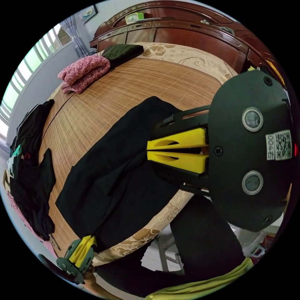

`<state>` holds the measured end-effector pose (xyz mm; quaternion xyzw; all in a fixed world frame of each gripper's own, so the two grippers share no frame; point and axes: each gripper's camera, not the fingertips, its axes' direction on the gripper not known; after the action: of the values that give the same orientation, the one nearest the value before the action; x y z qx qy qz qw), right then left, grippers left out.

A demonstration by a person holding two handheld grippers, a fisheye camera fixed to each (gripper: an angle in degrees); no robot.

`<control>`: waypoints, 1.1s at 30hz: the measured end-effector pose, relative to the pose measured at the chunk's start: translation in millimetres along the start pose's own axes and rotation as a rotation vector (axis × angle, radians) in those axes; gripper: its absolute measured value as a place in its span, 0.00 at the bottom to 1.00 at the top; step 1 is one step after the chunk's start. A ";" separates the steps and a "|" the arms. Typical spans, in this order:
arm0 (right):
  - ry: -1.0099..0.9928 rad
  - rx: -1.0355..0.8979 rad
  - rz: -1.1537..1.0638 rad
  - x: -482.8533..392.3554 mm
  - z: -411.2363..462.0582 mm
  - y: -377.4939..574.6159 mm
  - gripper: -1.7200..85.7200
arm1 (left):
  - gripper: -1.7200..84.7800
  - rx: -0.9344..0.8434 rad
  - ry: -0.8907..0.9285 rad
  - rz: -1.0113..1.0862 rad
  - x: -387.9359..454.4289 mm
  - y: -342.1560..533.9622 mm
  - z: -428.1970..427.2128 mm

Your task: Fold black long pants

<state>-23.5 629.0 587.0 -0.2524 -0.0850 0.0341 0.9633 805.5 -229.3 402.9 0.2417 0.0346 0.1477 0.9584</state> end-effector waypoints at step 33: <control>-0.485 0.233 1.059 147.5 45.3 157.7 0.20 | 0.16 0.206 0.055 -0.399 -214.2 162.3 125.6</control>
<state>109.7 804.0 570.0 -0.1381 -0.1610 0.5759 0.7895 575.2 -214.2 589.2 0.3224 0.1228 -0.0427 0.9376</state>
